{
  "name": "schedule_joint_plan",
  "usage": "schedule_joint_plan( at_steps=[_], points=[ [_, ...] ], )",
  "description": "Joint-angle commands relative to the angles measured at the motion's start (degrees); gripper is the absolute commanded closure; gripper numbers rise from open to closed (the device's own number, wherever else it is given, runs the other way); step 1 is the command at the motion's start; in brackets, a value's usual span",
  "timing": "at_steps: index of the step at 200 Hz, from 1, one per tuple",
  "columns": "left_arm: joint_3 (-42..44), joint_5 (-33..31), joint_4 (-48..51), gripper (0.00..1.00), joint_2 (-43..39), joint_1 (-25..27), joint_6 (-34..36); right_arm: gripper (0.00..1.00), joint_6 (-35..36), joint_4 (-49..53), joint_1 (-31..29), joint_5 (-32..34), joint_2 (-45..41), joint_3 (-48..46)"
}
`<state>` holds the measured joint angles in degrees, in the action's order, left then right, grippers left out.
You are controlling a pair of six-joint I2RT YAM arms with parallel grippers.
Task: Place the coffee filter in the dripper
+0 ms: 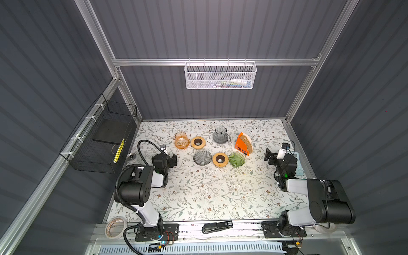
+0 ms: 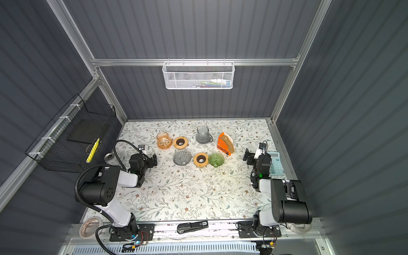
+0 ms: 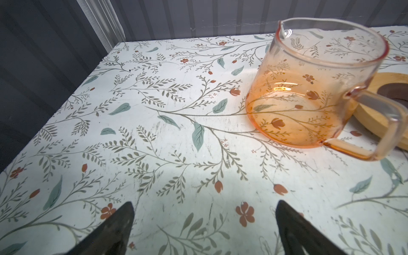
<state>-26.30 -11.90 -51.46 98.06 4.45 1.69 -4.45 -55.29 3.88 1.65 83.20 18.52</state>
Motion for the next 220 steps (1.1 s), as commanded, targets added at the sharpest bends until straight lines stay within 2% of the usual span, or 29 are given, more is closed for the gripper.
schedule_joint_plan(
  at_steps=[1, 93, 116, 131, 144, 164, 176, 220],
  points=[
    [-0.94, 0.7, -0.21, 0.0, 0.29, -0.23, -0.82, 0.01, 0.5, -0.98, -0.01, -0.15, 0.3, -0.15],
    [-0.96, 0.74, -0.19, 0.01, 0.26, -0.23, -0.82, 0.01, 0.51, -0.79, -0.01, -0.24, 0.3, -0.07],
    [-0.69, 0.53, -0.74, 0.09, 0.2, -0.23, -0.84, 0.01, 0.34, -1.58, -0.14, 0.59, 0.08, -0.57],
    [-0.66, -0.44, 0.03, 0.14, -1.34, -0.19, -0.94, 0.03, 0.08, -1.17, -1.05, 4.1, -2.0, -1.03],
    [-1.02, -1.18, 3.33, 0.2, -4.31, -0.14, -1.25, 0.05, 0.63, 4.22, -2.05, 6.46, -6.27, 0.03],
    [-2.94, -2.47, 10.93, 0.27, -9.35, 0.03, -1.65, 0.11, -2.2, 23.97, -2.74, 7.54, -13.64, 6.84],
    [-4.9, -2.78, 16.4, 0.29, -12.16, 0.12, -3.08, 0.15, -3.75, 32.41, -3.03, 5.92, -16.46, 10.79],
    [-9.99, 2.9, 28.21, 0.33, -19.03, 1.14, -9.34, 0.19, -4.12, 47.59, -8.73, 2.59, -20.22, 21.87]
  ],
)
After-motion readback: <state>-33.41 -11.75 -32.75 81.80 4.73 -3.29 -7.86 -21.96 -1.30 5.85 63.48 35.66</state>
